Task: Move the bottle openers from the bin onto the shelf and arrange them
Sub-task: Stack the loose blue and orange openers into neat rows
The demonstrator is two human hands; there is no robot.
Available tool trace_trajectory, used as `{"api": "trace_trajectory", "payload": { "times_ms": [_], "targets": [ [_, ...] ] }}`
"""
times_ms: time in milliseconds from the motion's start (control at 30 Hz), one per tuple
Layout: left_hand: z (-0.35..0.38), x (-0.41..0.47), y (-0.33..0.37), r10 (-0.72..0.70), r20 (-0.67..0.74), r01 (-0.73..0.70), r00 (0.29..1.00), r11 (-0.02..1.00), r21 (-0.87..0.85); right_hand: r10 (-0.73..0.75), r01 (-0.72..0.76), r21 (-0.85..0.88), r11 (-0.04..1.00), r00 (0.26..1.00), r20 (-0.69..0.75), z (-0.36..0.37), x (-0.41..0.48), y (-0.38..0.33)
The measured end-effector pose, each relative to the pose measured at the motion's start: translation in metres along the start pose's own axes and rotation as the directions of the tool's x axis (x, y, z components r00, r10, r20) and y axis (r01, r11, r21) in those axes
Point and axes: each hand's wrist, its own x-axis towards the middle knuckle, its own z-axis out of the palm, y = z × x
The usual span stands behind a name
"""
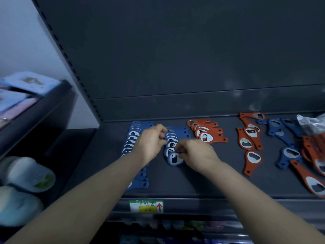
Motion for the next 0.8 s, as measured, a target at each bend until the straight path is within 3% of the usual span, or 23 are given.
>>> {"api": "trace_trajectory", "payload": {
  "times_ms": [100,333,633,733,800],
  "targets": [
    [-0.004,-0.001,-0.004,-0.002,-0.069,0.003,0.998,1.000,0.014,0.005,-0.009,-0.040,0.999,0.996,-0.094,0.010,0.007,-0.006],
    [0.007,0.002,0.033,0.044,0.010,-0.044,0.999,0.999,0.022,0.016,-0.037,-0.103,0.994,0.979,-0.201,0.001,-0.010,0.016],
    [0.078,0.030,0.139,0.247,0.203,-0.259,0.947,0.965,0.034,0.309,-0.373,-0.183,0.910,0.901,-0.305,-0.053,-0.077,0.131],
    [0.099,0.042,0.173,0.297,0.247,-0.340,0.923,0.928,0.154,0.364,-0.450,-0.207,0.869,0.864,-0.349,-0.067,-0.092,0.163],
    [0.109,0.051,0.187,0.258,0.233,-0.315,0.937,0.916,0.250,0.370,-0.463,-0.223,0.858,0.858,-0.358,-0.074,-0.096,0.179]
  ]
}}
